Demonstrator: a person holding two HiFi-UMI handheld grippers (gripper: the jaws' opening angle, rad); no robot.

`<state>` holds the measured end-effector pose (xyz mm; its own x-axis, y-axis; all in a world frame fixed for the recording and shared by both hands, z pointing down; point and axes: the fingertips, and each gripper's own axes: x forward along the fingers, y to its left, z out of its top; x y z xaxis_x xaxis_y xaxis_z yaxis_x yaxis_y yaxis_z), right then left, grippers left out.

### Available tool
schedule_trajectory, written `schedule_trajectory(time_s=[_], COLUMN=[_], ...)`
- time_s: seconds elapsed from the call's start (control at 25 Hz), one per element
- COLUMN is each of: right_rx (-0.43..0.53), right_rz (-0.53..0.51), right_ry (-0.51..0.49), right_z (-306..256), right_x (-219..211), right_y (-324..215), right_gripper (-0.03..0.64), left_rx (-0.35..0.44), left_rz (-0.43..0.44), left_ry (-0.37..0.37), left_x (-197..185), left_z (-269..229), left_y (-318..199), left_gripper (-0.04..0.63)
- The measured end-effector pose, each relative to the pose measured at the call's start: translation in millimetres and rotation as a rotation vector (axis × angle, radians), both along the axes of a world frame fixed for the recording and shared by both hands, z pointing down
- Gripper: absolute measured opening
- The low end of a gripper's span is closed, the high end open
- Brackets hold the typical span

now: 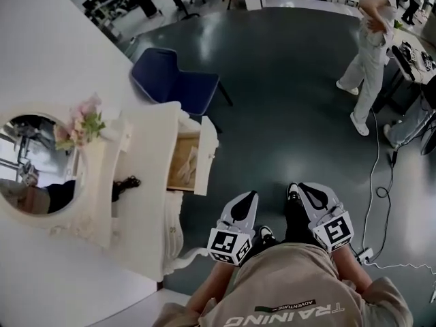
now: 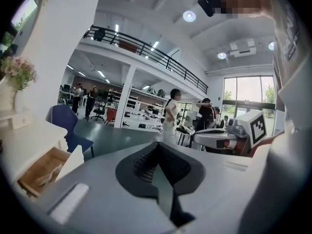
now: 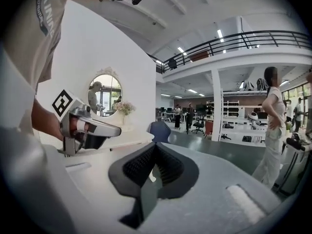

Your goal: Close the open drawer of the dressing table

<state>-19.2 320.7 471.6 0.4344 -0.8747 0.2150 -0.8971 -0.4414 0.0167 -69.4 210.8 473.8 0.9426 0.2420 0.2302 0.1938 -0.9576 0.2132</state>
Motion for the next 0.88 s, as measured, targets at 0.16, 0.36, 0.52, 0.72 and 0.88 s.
schedule_trajectory(time_s=[0.16, 0.36, 0.52, 0.72, 0.88], right_rx=[-0.034, 0.006, 0.095, 0.109, 0.103], right_rz=[-0.067, -0.192, -0.276, -0.37, -0.432], right_ry=[0.016, 0.061, 0.096, 0.054, 0.04], right_z=[18, 9, -12, -8, 0], right_x=[49, 130, 180, 212, 229], right_y=[-22, -61, -81, -97, -115], right_gripper=[0.003, 0.003, 0.003, 0.003, 0.003], left_rx=[0.047, 0.116, 0.059, -0.012, 0.046], left_rz=[-0.058, -0.167, -0.257, -0.415, -0.465], left_ry=[-0.013, -0.005, -0.011, 0.008, -0.05], left_x=[43, 101, 149, 177, 181], left_z=[-3, -22, -23, -28, -11], left_y=[-19, -42, -60, -80, -91], left_gripper=[0.017, 0.018, 0.017, 0.017, 0.017])
